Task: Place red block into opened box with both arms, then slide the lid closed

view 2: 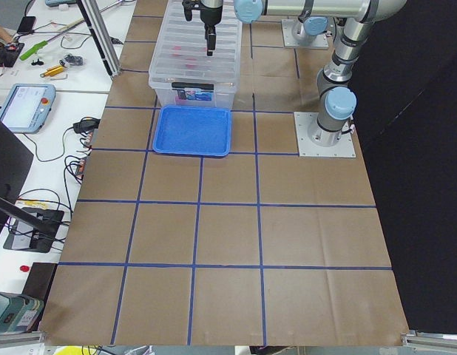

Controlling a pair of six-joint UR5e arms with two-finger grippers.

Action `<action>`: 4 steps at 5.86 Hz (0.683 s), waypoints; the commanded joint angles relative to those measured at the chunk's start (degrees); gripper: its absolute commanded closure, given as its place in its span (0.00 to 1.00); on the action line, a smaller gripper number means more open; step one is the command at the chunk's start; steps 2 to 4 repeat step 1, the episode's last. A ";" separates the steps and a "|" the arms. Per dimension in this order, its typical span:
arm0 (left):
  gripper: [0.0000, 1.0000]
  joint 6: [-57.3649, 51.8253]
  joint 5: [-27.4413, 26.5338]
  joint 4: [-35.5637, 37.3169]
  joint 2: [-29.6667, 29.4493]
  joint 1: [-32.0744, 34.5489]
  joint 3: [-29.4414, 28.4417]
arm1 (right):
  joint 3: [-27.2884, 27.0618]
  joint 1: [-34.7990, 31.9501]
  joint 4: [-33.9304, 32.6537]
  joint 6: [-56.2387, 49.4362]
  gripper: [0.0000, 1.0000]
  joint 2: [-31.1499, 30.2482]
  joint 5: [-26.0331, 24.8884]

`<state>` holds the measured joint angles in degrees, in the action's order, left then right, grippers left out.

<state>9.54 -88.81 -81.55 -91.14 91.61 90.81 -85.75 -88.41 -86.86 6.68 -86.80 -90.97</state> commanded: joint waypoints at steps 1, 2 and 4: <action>0.02 -0.05 0.04 1.99 -0.88 -0.11 0.94 | -0.12 -0.01 0.02 0.00 0.00 -0.03 0.00; 0.02 -0.05 0.04 1.99 -0.88 -0.11 0.94 | -0.12 -0.01 0.02 0.00 0.00 -0.03 0.00; 0.02 -0.05 0.04 1.99 -0.88 -0.11 0.94 | -0.12 -0.01 0.02 0.00 0.00 -0.03 0.00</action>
